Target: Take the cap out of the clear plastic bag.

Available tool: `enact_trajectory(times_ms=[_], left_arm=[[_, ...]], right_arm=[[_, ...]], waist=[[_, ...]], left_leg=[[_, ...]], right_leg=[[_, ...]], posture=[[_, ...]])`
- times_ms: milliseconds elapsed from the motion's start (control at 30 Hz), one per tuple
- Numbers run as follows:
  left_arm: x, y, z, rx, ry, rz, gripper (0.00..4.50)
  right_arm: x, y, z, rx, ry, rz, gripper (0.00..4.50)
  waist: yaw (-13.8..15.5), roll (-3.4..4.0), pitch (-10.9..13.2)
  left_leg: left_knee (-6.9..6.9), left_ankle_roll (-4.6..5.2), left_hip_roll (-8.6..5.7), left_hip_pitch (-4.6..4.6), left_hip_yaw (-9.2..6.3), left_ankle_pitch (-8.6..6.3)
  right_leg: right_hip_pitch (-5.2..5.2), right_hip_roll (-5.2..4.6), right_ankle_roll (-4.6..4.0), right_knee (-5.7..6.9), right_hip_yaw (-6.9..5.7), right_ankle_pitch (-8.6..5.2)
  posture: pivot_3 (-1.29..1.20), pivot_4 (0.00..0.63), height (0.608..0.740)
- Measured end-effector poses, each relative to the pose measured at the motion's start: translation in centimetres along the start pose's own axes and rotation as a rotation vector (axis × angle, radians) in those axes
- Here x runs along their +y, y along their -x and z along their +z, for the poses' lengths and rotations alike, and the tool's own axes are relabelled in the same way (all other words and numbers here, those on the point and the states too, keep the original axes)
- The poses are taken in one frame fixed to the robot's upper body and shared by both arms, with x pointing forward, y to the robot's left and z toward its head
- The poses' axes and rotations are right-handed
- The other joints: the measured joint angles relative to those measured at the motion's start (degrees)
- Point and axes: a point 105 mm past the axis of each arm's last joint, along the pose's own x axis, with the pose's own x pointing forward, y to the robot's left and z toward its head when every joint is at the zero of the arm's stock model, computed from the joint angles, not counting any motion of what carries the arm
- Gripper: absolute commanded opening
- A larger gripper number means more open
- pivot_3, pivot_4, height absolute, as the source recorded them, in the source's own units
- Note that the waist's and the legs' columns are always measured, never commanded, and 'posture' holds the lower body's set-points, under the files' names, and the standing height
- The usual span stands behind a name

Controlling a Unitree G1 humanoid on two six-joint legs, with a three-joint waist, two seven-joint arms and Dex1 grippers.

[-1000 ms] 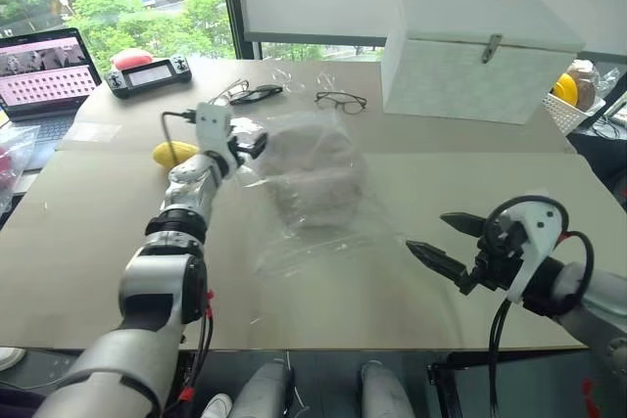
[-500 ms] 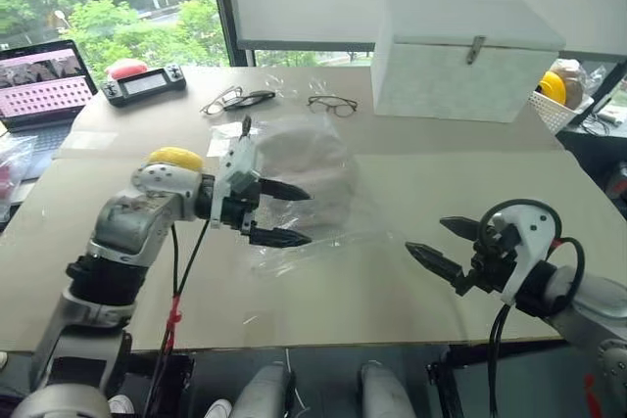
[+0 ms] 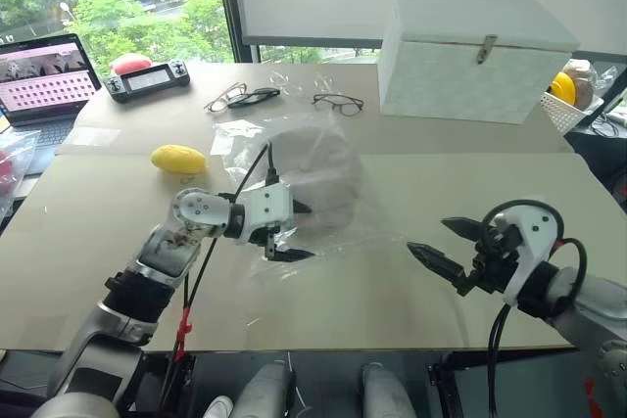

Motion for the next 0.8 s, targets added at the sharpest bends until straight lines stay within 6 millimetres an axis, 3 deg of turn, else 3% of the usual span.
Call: enact_trajectory(times_ms=[33,133,200,300,467,600,800], left_arm=[[0.2,0.1,0.0,0.001,0.0,0.005,4.4],[0.6,0.2,0.2,-0.001,-0.008,0.017,3.79],[0.6,0.2,0.2,0.0,-0.008,0.016,2.96],[0.1,0.6,0.0,0.001,0.011,-0.02,2.06],[-1.8,2.1,1.4,-0.061,0.109,-0.157,2.06],[-2.4,3.0,2.0,-0.069,0.135,-0.166,2.06],[-2.8,2.3,0.4,-0.063,0.133,-0.016,3.93]], right_arm=[[0.0,0.0,0.0,0.0,0.0,-0.001,4.5],[0.0,0.0,0.0,0.0,0.0,-0.001,4.5],[0.0,0.0,0.0,0.0,0.0,-0.002,4.5],[0.0,0.0,0.0,-0.002,-0.003,0.002,4.5],[0.0,0.1,0.1,-0.003,-0.002,0.0,4.5],[-0.1,0.2,0.1,-0.003,-0.002,-0.006,4.5],[0.1,0.4,-0.2,0.005,-0.004,-0.009,4.5]], waist=[[-0.01,0.0,0.0],[-0.07,0.0,0.0],[-0.09,0.0,0.0],[-0.14,0.0,0.0],[-0.39,0.0,0.0],[-0.42,0.02,0.0],[-0.38,0.01,0.0]], left_leg=[[0.0,0.0,0.01,0.01,0.0,0.0],[0.0,0.0,0.01,0.01,0.0,0.0],[0.0,0.0,0.01,0.0,0.0,0.0],[0.0,0.0,0.01,0.0,0.0,0.0],[0.0,0.0,0.05,-0.01,-0.01,0.0],[-0.01,0.0,0.06,0.04,-0.01,0.0],[-0.02,-0.01,0.07,0.01,0.0,-0.01]], right_leg=[[0.0,0.01,0.0,0.0,0.0,0.0],[0.0,0.01,0.01,-0.01,0.0,0.0],[-0.01,0.01,0.0,-0.01,0.0,0.0],[-0.01,0.01,0.0,-0.01,0.0,0.0],[-0.02,0.04,0.01,0.0,-0.01,-0.01],[0.03,0.04,0.03,-0.01,-0.01,-0.02],[0.01,0.04,0.0,-0.05,0.01,0.0]], posture=[[0.0,0.15,0.74],[0.0,0.15,0.74],[0.0,0.15,0.74],[0.0,0.15,0.74],[0.0,0.15,0.74],[0.0,0.15,0.74],[0.0,0.15,0.74]])
